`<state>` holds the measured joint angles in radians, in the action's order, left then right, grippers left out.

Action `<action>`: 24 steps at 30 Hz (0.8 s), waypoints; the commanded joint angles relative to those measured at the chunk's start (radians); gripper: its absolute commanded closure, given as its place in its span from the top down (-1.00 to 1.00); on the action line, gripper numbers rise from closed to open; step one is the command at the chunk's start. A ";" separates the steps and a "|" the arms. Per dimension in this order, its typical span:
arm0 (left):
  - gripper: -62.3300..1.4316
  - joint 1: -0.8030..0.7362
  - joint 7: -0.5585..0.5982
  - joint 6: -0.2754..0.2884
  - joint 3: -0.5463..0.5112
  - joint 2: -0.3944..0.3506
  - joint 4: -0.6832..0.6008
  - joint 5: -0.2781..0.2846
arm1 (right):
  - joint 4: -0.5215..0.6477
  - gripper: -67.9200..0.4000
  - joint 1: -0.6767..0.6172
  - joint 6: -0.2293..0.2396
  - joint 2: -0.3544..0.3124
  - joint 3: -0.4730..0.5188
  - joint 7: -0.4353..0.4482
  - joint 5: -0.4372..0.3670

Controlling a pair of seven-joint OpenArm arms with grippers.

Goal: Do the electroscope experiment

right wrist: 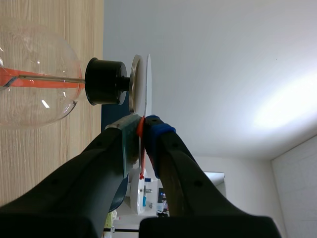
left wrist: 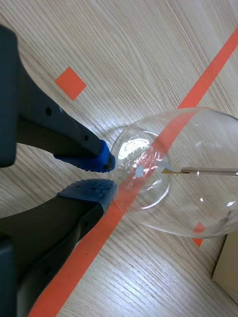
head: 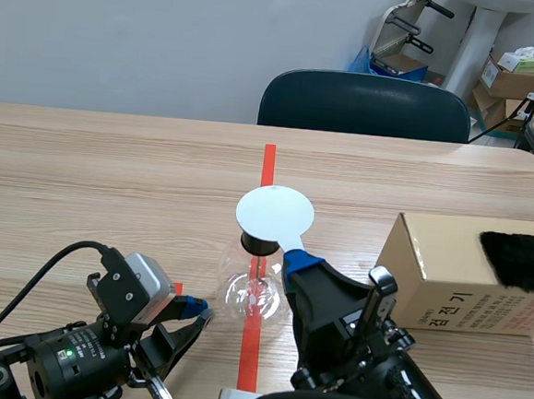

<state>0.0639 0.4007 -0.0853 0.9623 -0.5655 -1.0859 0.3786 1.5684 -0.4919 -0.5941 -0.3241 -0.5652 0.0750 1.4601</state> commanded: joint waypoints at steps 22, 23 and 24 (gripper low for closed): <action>-0.69 -0.003 0.017 0.002 0.002 0.003 -0.008 0.003 | 0.025 -0.96 0.004 -0.011 -0.006 0.001 -0.194 0.001; -0.69 -0.003 0.017 0.002 0.002 0.003 -0.008 0.003 | 0.025 -0.96 0.004 -0.011 -0.006 0.001 -0.222 0.001; -0.69 -0.003 0.017 0.002 0.002 0.003 -0.008 0.003 | 0.025 -0.96 0.004 -0.011 -0.006 0.001 -0.249 0.001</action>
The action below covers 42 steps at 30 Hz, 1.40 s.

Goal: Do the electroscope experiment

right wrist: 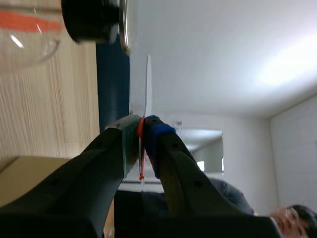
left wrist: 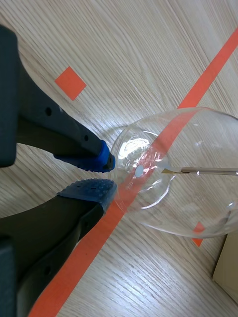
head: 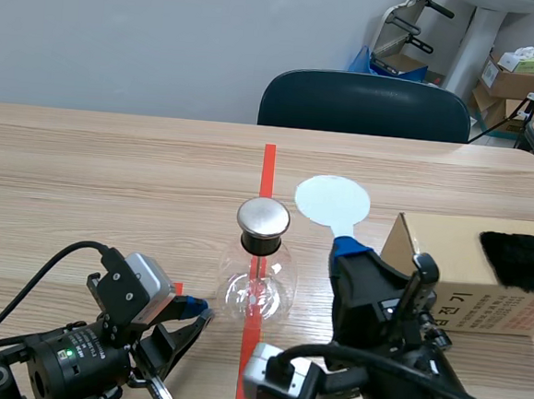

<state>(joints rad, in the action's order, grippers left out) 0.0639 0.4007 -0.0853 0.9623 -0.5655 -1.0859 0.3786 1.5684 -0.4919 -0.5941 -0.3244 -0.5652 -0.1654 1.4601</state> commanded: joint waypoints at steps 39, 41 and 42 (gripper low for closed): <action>-0.69 -0.003 0.017 0.002 0.002 0.003 -0.008 0.003 | 0.025 -0.96 0.004 -0.011 -0.005 0.001 -0.081 0.001; -0.69 -0.003 0.017 0.002 0.002 0.003 -0.008 0.003 | 0.025 -0.96 0.004 -0.011 -0.005 0.001 -0.027 0.001; -0.69 -0.003 0.017 0.002 0.002 0.003 -0.008 0.003 | 0.025 -0.96 0.004 -0.011 -0.005 0.001 -0.002 0.001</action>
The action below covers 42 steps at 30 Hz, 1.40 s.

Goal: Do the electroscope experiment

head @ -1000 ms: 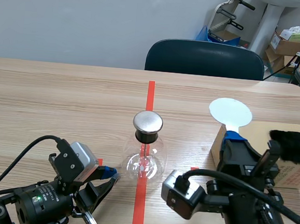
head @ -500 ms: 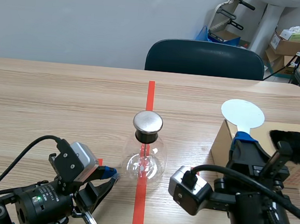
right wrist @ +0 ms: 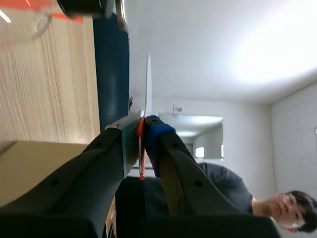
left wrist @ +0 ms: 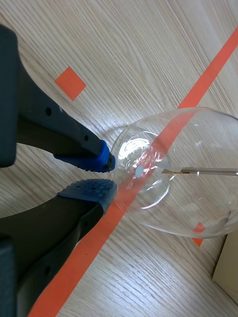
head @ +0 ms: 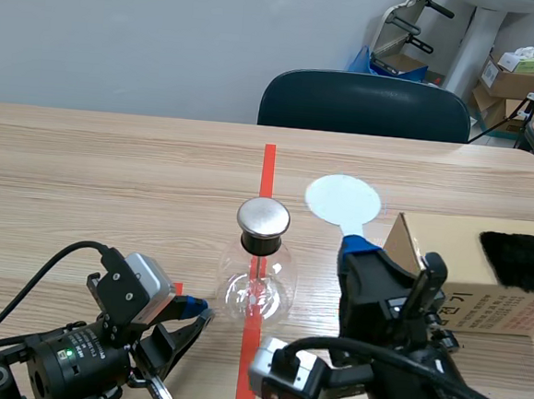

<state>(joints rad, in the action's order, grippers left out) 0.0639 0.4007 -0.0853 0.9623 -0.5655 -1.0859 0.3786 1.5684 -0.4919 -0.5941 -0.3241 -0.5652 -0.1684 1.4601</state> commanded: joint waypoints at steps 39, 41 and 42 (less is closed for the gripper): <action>-0.69 -0.003 0.017 0.002 0.002 0.003 -0.008 0.003 | 0.025 -0.96 0.004 -0.011 -0.006 0.001 0.265 0.001; -0.69 -0.003 0.017 0.002 0.002 0.003 -0.008 0.003 | 0.025 -0.96 0.004 -0.011 -0.006 0.001 0.265 0.001; -0.69 -0.003 0.017 0.002 0.002 0.003 -0.008 0.003 | 0.025 -0.96 0.004 -0.011 -0.006 0.001 0.264 0.001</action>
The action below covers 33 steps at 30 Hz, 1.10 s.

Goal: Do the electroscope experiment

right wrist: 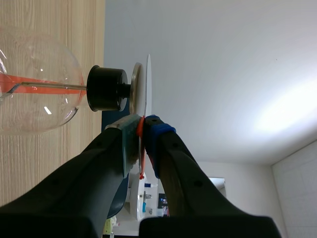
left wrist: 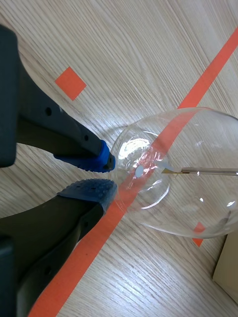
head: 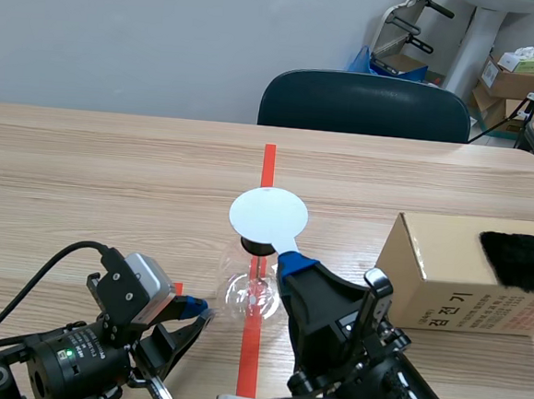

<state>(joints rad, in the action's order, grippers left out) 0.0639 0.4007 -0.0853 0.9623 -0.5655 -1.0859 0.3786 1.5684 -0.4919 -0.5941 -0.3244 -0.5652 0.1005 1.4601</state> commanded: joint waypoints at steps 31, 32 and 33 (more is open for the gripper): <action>-0.69 -0.003 0.017 0.002 0.002 0.003 -0.008 0.003 | 0.025 -0.96 0.004 -0.011 -0.005 0.001 -0.616 0.001; -0.69 -0.003 0.017 0.002 0.002 0.003 -0.008 0.003 | 0.025 -0.96 0.004 -0.011 -0.005 0.001 -0.615 0.001; -0.69 -0.003 0.016 0.002 0.002 0.003 -0.008 0.003 | 0.025 -0.96 0.004 -0.011 -0.005 0.001 -0.613 0.001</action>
<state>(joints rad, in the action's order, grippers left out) 0.0639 0.4004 -0.0853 0.9623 -0.5655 -1.0859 0.3786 1.5684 -0.4919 -0.5941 -0.3241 -0.5652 -0.5137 1.4601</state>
